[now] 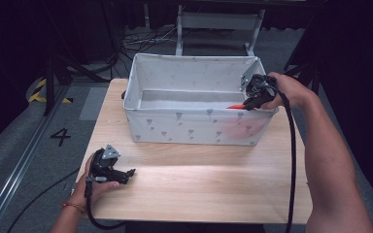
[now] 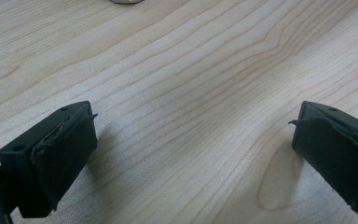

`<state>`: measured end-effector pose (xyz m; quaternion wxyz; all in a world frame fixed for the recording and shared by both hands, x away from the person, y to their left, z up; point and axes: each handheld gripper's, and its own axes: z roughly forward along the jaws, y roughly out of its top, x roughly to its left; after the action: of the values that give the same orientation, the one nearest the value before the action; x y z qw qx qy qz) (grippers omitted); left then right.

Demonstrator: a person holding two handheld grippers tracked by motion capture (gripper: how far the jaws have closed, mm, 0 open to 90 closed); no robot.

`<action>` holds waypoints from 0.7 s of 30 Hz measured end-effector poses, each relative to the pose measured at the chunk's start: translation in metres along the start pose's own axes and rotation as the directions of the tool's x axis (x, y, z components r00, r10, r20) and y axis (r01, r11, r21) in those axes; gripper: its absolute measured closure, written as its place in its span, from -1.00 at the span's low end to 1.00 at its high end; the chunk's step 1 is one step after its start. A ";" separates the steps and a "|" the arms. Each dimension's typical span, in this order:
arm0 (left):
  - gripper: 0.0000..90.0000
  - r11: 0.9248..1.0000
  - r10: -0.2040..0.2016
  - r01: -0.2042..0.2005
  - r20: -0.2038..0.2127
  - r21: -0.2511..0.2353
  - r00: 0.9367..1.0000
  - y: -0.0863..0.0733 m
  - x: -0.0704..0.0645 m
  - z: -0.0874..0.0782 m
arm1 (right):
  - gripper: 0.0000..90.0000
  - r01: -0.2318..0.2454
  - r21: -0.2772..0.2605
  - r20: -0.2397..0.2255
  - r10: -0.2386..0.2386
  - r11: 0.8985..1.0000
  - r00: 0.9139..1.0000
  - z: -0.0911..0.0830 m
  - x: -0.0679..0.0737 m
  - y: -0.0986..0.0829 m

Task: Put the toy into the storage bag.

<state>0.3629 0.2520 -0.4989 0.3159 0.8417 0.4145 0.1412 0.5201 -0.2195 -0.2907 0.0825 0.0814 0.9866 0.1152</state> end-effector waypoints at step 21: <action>-1.00 1.000 0.004 -0.004 0.003 0.001 1.000 0.000 0.000 0.000 | 0.72 -0.055 0.026 -0.014 0.055 0.998 0.998 0.015 -0.014 -0.002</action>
<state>0.3632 0.2522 -0.4989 0.3158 0.8429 0.4123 0.1405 0.5359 -0.2203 -0.3034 0.0713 0.1087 0.9859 0.1055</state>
